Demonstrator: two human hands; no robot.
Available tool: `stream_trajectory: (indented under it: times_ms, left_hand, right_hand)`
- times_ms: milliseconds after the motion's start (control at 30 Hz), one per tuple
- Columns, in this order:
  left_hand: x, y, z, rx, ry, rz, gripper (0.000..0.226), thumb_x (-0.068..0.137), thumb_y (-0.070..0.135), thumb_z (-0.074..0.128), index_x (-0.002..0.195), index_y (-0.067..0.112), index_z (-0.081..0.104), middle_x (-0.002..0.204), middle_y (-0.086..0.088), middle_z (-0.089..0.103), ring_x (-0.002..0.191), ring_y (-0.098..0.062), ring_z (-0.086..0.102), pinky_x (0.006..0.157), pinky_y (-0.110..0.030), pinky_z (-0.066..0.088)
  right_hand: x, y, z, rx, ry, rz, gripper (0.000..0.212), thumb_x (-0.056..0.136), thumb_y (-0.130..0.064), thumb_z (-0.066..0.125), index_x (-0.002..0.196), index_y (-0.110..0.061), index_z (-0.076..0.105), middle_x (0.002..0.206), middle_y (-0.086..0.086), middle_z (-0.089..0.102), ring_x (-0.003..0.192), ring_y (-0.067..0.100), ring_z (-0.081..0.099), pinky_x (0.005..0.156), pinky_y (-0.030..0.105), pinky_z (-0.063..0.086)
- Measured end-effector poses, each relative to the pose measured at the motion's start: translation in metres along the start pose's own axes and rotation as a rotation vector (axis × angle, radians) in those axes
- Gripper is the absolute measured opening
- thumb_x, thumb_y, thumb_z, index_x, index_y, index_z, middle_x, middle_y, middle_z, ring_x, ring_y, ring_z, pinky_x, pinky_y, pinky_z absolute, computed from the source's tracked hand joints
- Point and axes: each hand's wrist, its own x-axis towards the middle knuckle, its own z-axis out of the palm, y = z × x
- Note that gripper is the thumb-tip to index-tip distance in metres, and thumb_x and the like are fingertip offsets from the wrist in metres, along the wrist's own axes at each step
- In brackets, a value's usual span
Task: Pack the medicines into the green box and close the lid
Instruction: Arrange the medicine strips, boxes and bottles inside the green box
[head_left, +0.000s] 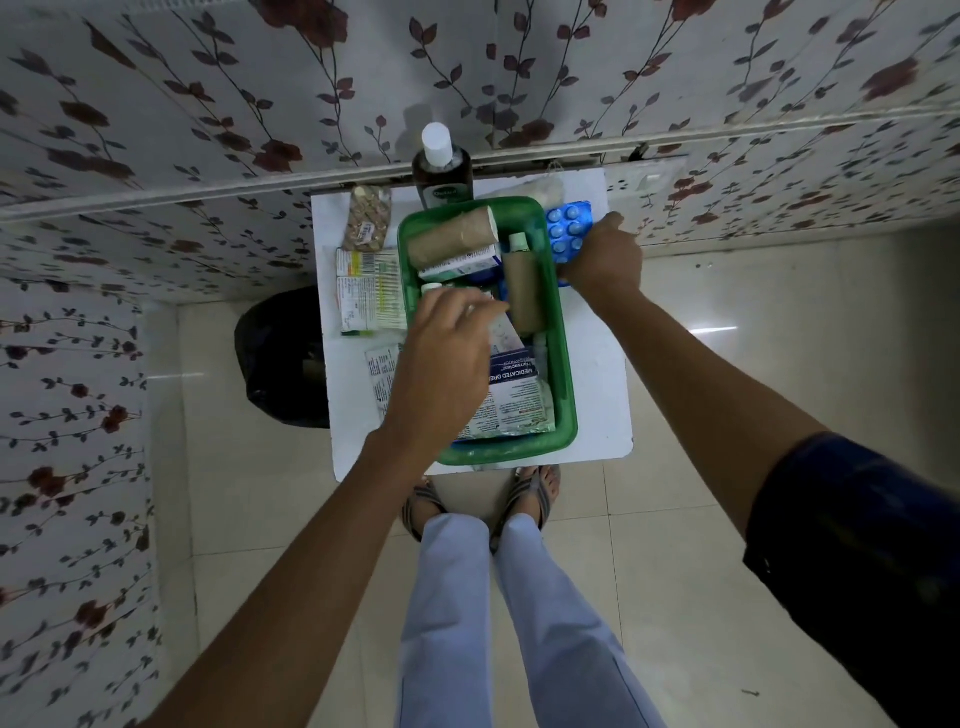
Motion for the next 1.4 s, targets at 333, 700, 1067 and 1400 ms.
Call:
stream_trajectory:
  times_ms: [333, 700, 1067, 1400]
  left_hand:
    - [-0.032, -0.058, -0.018, -0.193, 0.192, -0.718, 0.021, 0.086, 0.001, 0.049, 0.105, 0.004, 0.058, 0.1, -0.007, 0.042, 0.066, -0.01, 0.043, 0.07, -0.021, 0.038]
    - [-0.043, -0.061, -0.003, -0.328, 0.159, -0.879, 0.029, 0.088, -0.001, 0.049, 0.115, 0.005, 0.053, 0.109, -0.008, 0.042, 0.068, -0.004, 0.045, 0.072, -0.018, 0.037]
    - [-0.009, -0.074, -0.01, -0.299, 0.236, -0.793, 0.031, 0.086, 0.006, 0.054, 0.116, 0.011, 0.053, 0.125, -0.017, 0.043, 0.109, -0.028, 0.051, 0.094, -0.031, 0.043]
    - [0.025, -0.113, 0.007, -0.307, 0.09, -1.042, 0.066, 0.078, 0.027, 0.068, 0.134, 0.01, 0.038, 0.139, -0.018, 0.041, 0.128, -0.035, 0.04, 0.107, -0.05, 0.035]
  right_hand:
    - [-0.014, 0.023, -0.019, 0.411, 0.002, 0.211, 0.053, 0.073, -0.004, 0.068, 0.12, 0.001, 0.043, 0.123, 0.017, 0.058, 0.104, 0.029, 0.059, 0.084, 0.035, 0.051]
    - [-0.129, 0.004, -0.059, 0.536, 0.435, -0.459, 0.022, 0.082, 0.004, 0.04, 0.099, -0.001, 0.053, 0.093, 0.001, 0.054, 0.083, 0.008, 0.048, 0.067, 0.004, 0.037]
    - [-0.109, -0.048, -0.022, 0.256, 0.223, -0.71, 0.025, 0.084, -0.004, 0.054, 0.109, -0.003, 0.054, 0.104, 0.017, 0.063, 0.094, 0.03, 0.058, 0.075, 0.029, 0.043]
    - [-0.031, -0.121, -0.024, 0.143, 0.142, -0.628, 0.037, 0.084, -0.024, 0.062, 0.115, -0.006, 0.056, 0.115, 0.017, 0.064, 0.103, 0.031, 0.059, 0.082, 0.034, 0.047]
